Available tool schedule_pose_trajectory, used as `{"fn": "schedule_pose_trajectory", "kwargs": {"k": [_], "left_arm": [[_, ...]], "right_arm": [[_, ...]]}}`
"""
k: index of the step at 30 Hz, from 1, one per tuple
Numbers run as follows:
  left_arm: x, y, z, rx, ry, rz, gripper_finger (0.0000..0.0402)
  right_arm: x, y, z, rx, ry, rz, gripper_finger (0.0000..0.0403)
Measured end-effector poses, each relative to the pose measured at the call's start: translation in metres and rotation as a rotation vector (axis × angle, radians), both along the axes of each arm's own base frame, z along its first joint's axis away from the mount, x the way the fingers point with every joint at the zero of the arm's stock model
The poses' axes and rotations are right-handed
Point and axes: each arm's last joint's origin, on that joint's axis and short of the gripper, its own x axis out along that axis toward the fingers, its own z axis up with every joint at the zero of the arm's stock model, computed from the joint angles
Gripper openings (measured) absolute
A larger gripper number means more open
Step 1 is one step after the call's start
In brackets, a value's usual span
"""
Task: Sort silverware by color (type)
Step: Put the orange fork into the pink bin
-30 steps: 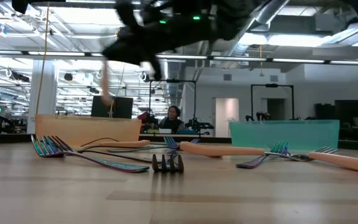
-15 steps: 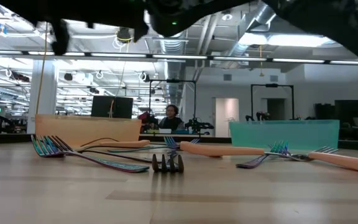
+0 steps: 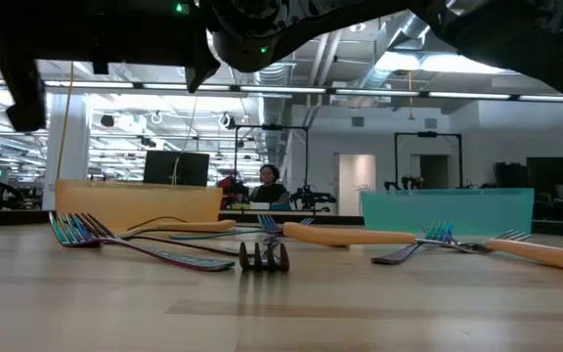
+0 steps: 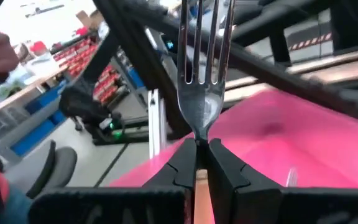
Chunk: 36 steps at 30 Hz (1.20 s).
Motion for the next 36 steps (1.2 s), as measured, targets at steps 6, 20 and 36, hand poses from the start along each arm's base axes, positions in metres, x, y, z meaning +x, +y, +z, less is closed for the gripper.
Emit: {"fn": "schedule_pose_trajectory", "kwargs": {"k": [6, 20, 36], "left_arm": [[0.0, 0.0, 0.0, -0.018, -0.014, 0.003, 0.0197], [0.0, 0.0, 0.0, -0.039, -0.03, 0.006, 0.0197], [0.0, 0.0, 0.0, -0.026, -0.022, 0.01, 0.0197]], "right_arm": [[0.002, 0.0, -0.013, 0.068, 0.037, 0.002, 0.0042], [0.005, -0.017, -0.032, 0.101, 0.182, -0.058, 0.0055], [0.007, -0.025, -0.033, 0.129, 0.199, -0.077, 0.0062]]}}
